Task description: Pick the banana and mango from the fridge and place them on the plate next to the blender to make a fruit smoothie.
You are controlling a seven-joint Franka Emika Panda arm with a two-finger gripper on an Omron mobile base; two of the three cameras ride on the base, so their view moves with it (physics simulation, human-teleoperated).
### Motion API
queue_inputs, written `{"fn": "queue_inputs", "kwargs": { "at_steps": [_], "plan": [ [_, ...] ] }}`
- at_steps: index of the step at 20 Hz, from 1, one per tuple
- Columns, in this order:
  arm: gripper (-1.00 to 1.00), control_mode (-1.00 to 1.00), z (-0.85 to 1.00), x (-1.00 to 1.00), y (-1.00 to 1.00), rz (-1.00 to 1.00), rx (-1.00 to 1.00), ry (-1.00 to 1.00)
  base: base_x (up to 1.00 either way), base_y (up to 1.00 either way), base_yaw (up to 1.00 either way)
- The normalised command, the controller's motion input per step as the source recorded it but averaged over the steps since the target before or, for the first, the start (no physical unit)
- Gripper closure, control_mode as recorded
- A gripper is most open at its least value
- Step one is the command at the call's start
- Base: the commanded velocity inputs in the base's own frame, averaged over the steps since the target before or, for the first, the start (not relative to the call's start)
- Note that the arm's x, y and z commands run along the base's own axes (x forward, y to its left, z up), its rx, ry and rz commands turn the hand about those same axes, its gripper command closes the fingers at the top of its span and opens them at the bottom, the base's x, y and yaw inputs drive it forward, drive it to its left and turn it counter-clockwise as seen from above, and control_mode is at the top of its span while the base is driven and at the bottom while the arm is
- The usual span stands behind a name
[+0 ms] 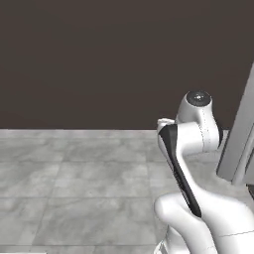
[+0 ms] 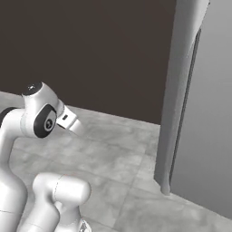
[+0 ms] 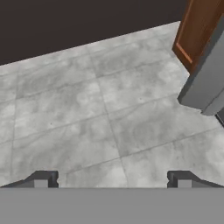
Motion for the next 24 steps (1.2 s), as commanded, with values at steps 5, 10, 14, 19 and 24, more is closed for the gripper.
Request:
{"fn": "queue_inputs", "kwargs": {
  "at_steps": [5, 10, 14, 19, 24],
  "plan": [
    [-1.00, 1.00, 0.00, 0.00, 0.00, 0.00, 0.00, 0.00, 1.00, 0.06, 0.00],
    [-1.00, 1.00, 0.00, 0.00, 0.00, 0.00, 0.00, 0.00, 1.00, 0.00, -0.01],
    [-1.00, 1.00, 0.00, 0.00, 0.00, 0.00, 0.00, 0.00, 1.00, 0.08, -0.03],
    [-1.00, 1.00, 0.00, 0.00, 0.00, 0.00, 0.00, 0.00, 1.00, 0.23, -0.07],
    [-1.00, 1.00, 0.00, 0.00, 0.00, 0.00, 0.00, 0.00, 1.00, 0.26, -0.21]
  ]
}}
